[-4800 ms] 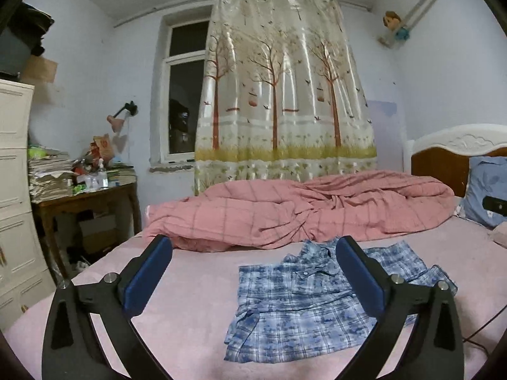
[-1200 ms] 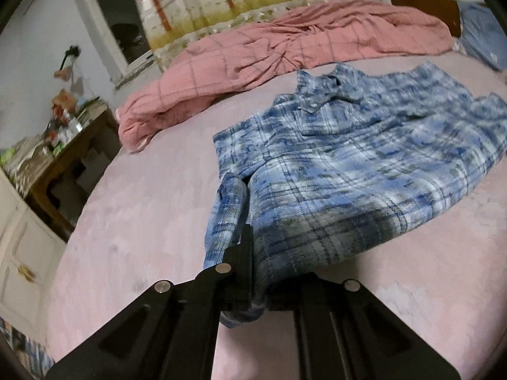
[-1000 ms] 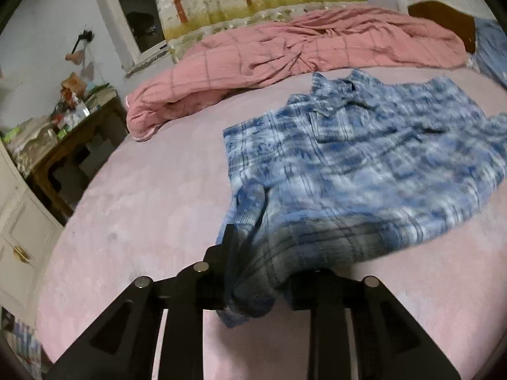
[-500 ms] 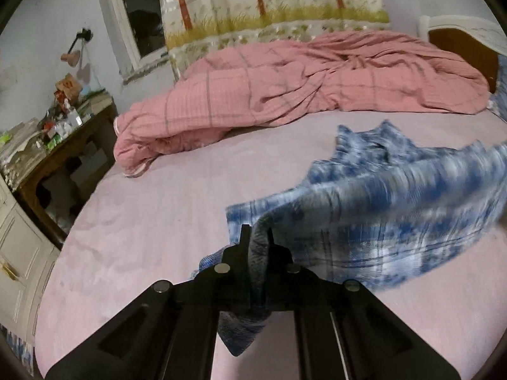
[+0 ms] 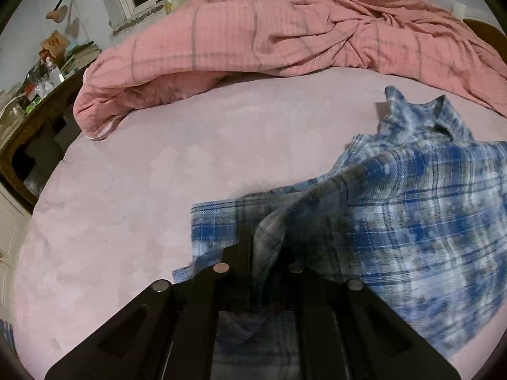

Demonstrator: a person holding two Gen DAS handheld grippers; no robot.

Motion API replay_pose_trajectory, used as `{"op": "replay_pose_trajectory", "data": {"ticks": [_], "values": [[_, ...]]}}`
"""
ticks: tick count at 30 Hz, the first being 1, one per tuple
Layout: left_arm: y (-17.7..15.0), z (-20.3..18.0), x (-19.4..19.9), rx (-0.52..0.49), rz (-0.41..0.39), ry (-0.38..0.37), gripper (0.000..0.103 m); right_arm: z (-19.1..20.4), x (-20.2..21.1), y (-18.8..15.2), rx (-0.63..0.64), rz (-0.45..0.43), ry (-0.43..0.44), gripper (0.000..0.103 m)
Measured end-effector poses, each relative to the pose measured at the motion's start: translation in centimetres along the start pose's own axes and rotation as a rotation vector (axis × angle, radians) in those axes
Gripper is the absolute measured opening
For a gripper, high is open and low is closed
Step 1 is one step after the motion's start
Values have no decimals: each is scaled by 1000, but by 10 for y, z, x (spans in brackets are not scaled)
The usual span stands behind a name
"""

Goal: Fold large clothes
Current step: 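Lift the hem with both grippers and fold it toward the collar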

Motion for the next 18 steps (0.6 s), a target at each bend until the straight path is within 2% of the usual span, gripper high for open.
{"op": "replay_pose_trajectory", "data": {"ticks": [3, 4, 5, 6, 7, 8, 10, 12, 15, 18], "values": [[-1, 8, 9, 39, -110, -54, 13, -2, -9, -1, -5, -6, -6, 15], [-2, 12, 14, 44, -137, -56, 17, -4, -9, -1, -12, -11, -5, 21], [-1, 17, 20, 47, -159, -38, 33, -6, -7, -1, -23, -23, -9, 27], [0, 22, 28, 51, -184, -17, 65, -10, -2, 1, -37, -45, -20, 45], [3, 28, 37, 62, -214, 10, 79, -17, 5, 4, -55, -69, -43, 62], [6, 34, 47, 73, -246, 27, 90, -23, 11, 7, -76, -94, -68, 66], [13, 43, 68, 86, -301, 16, 91, -30, 23, 11, -109, -120, -59, 67], [20, 49, 87, 99, -330, -1, 101, -39, 36, 16, -152, -137, -48, 67], [26, 52, 110, 126, -357, -46, 101, -47, 59, 20, -168, -182, -61, 68], [27, 40, 130, 125, -367, -94, 101, -49, 86, 24, -174, -238, -59, 69]]}}
Point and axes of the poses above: each gripper's, at about its wrist camera, not at the fingertips, and x roughly against the way its jaws point, z to its left, y to its top, the point moved 6 cm from there along -x, roughly the way its jaws point, and after that the axes turned 8 degrees about y, right-handed, at the moved point
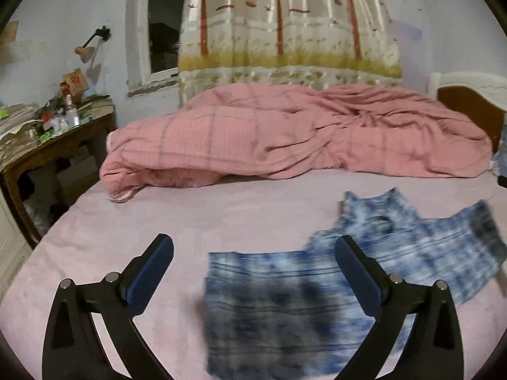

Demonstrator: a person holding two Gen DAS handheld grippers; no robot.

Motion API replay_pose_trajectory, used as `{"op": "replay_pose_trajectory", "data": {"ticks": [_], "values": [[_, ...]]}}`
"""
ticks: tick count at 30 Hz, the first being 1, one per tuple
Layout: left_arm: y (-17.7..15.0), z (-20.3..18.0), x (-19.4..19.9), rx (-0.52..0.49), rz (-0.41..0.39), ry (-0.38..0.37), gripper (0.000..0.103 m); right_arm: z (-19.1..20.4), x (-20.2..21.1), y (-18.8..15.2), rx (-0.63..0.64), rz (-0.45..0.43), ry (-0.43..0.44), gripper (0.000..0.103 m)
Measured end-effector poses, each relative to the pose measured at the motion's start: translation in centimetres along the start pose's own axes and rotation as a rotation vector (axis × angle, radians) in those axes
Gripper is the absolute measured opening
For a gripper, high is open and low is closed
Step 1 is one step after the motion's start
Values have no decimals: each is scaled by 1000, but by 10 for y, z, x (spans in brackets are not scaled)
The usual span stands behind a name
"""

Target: Fold large clothes

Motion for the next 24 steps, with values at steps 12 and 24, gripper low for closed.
{"op": "replay_pose_trajectory", "data": {"ticks": [12, 24], "values": [[-46, -49, -38, -30, 148, 19, 99, 40, -17, -42, 10, 170, 246, 66], [-70, -14, -56, 17, 161, 19, 88, -23, -93, -87, -82, 263, 83, 17]]}}
Point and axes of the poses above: each gripper's, at about its wrist camera, not at the fingertips, and x roughly against the way its jaws point, z to its left, y to its top, the point moved 6 cm from there along -x, roughly the way its jaws point, and after that the axes turned 8 degrees about y, right-handed, at the moved point
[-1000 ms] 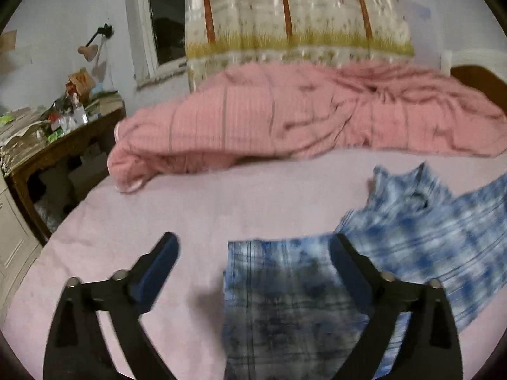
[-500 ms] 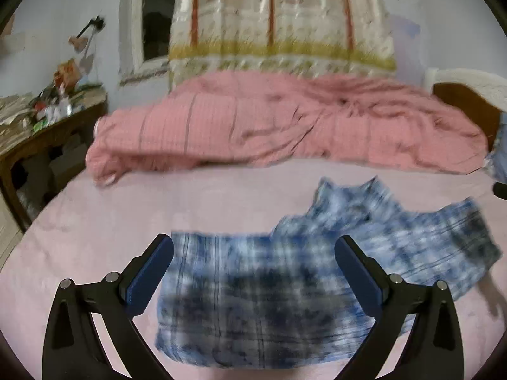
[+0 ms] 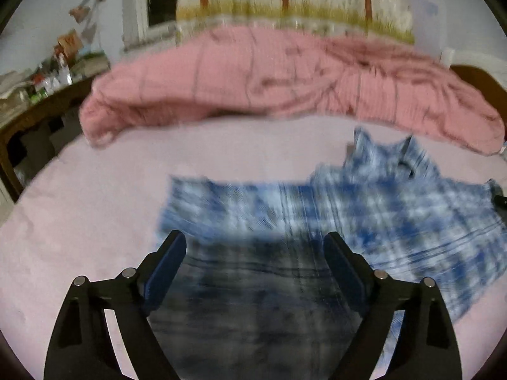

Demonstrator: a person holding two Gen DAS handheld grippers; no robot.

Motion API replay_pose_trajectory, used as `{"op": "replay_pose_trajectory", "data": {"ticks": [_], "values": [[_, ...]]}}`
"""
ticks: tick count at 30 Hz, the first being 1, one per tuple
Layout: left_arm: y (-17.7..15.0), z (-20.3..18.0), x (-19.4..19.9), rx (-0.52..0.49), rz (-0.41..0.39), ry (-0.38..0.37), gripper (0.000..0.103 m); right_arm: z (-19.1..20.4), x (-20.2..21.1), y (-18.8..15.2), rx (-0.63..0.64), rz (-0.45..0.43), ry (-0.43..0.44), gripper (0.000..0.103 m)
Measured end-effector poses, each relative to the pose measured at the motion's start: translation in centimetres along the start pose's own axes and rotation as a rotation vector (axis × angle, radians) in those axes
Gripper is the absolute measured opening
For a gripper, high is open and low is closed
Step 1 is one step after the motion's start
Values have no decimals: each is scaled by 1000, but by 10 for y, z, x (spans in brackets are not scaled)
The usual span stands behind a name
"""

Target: Fold large clothes

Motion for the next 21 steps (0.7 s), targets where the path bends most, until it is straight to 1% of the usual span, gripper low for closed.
{"op": "replay_pose_trajectory", "data": {"ticks": [2, 3, 4, 5, 6, 8, 9, 12, 14, 15, 16, 17, 18, 19, 20, 21], "values": [[7, 17, 13, 16, -4, 1, 92, -3, 23, 0, 17, -43, -9, 20], [10, 26, 17, 41, 5, 2, 95, -4, 32, -1, 25, -53, -9, 31], [10, 38, 19, 78, 32, 4, 96, -4, 40, -1, 29, -61, -5, 53], [9, 47, 19, 105, 66, -6, 96, -5, 49, -3, 30, -69, -1, 64], [5, 56, 21, 134, 98, -26, 96, -6, 57, -5, 29, -79, 2, 69], [-9, 69, 26, 178, 144, -54, 97, -8, 71, -14, 29, -84, 33, 69], [-18, 73, 27, 179, 175, -65, 97, -9, 78, -21, 20, -81, 59, 69], [-47, 76, 34, 139, 223, -92, 96, -18, 90, -44, -27, -72, 121, 69], [-65, 75, 38, 96, 242, -99, 95, -26, 91, -60, -56, -67, 128, 69], [-72, 75, 40, 86, 245, -103, 90, -28, 90, -65, -61, -65, 123, 69], [-76, 74, 41, 82, 249, -127, 86, -33, 90, -71, -70, -62, 120, 69], [-79, 72, 40, 88, 254, -165, 80, -38, 88, -75, -92, -51, 128, 69], [-79, 72, 37, 97, 253, -178, 75, -41, 86, -78, -117, -41, 143, 69], [-81, 73, 32, 101, 253, -161, 73, -45, 85, -80, -139, -35, 161, 69], [-81, 73, 26, 103, 260, -147, 69, -48, 82, -81, -165, -25, 192, 69], [-83, 72, 19, 107, 272, -149, 68, -48, 80, -82, -171, -19, 210, 69]]}}
Point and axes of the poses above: each gripper's, at about its wrist camera, not at the fingertips, and x roughly against the way its jaws point, z to its left, y to its top, the point moved 6 cm from there along -x, roughly the way its jaws point, and after that the axes turned 8 degrees about y, right-handed, at the moved point
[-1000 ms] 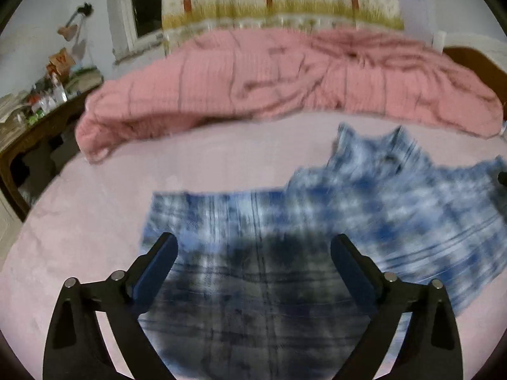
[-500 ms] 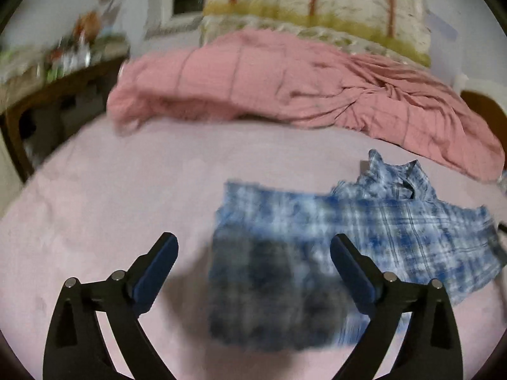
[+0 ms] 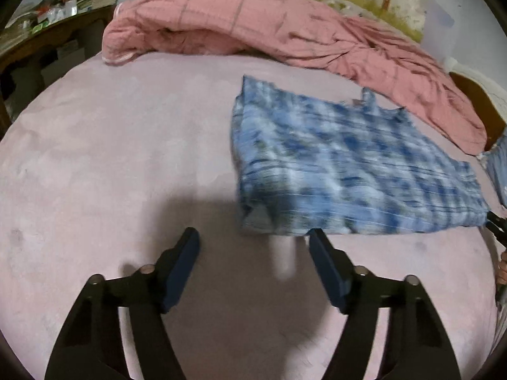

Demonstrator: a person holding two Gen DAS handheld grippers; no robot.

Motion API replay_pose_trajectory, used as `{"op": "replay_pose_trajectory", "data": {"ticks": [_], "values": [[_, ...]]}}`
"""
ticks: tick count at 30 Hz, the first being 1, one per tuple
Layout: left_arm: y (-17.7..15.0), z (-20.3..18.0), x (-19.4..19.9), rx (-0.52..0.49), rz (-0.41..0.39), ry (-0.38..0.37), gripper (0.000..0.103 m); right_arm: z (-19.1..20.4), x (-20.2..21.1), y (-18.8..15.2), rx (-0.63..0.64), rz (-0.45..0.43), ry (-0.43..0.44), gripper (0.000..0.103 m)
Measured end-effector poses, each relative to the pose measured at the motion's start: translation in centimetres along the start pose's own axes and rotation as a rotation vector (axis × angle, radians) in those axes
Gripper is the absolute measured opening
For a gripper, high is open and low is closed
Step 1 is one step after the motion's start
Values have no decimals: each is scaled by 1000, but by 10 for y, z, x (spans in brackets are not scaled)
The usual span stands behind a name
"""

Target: Fold large clothes

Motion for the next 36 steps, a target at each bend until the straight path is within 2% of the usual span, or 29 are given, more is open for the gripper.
{"op": "replay_pose_trajectory", "data": {"ticks": [2, 3, 4, 5, 6, 7, 9, 12, 14, 17, 19, 20, 21, 23, 24, 26, 28, 30, 31, 33, 34, 36], "values": [[2, 0, -8, -5, 2, -2, 68, -1, -9, -4, -20, 41, 56, 69], [4, -2, -9, -17, -9, -3, 58, -3, -13, -6, -31, 58, 67, 69], [7, -5, -9, -28, -17, -18, 43, -3, -15, -6, -33, 56, 66, 64], [8, -9, -8, -34, -22, -53, 5, -2, -15, -5, -29, 46, 65, 55], [10, -9, -6, -32, -37, -41, 6, 0, -15, -3, -24, 39, 74, 22], [13, -10, 1, -25, -67, -1, 6, 3, -16, -3, -15, 43, 89, 11], [18, -12, 21, -1, -138, 18, 6, 9, -13, -1, 26, 10, 44, 9], [23, -24, 54, -107, -239, 61, 6, 31, 10, 5, 145, -97, -53, 8], [18, -24, 53, -144, -225, 76, 6, 35, 10, 7, 167, -97, -118, 8], [3, -19, 24, -167, -128, 98, 7, 23, -8, -1, 113, -12, -119, 8], [-2, -22, 12, -211, -106, 148, 13, 15, -12, -4, 87, 12, -102, 9], [-3, -21, 11, -217, -101, 174, 23, 14, -11, -3, 78, 6, -90, 9], [-2, -17, 12, -209, -100, 209, 49, 14, -9, -1, 76, -2, -91, 10], [4, -2, 19, -171, -118, 343, 82, 14, -6, -1, 87, -8, -102, 14], [6, 3, 28, -148, -143, 336, 82, 14, -4, -1, 94, -15, -109, 18], [12, 3, 49, -108, -185, 249, 82, 18, 8, 5, 127, -54, -153, 27], [22, -5, 76, -90, -267, 186, 82, 24, 25, 13, 162, -111, -197, 45], [33, -19, 90, -98, -304, 155, 82, 37, 44, 25, 201, -182, -220, 60], [39, -30, 95, -105, -313, 126, 82, 44, 51, 31, 210, -202, -200, 67], [52, -56, 97, -127, -318, 66, 84, 62, 58, 44, 207, -216, -131, 67], [59, -70, 94, -144, -317, 54, 84, 71, 56, 50, 203, -204, -93, 67], [71, -96, 85, -169, -323, 53, 84, 92, 39, 60, 209, -125, -6, 67]]}}
Point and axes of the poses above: each gripper's, at about its wrist camera, not at the fingertips, and x roughly against the way its jaws point, z to its left, y to its top, the point moved 6 cm from there along -x, roughly the way its jaws point, and after that the axes turned 8 degrees about y, right-handed, at the moved point
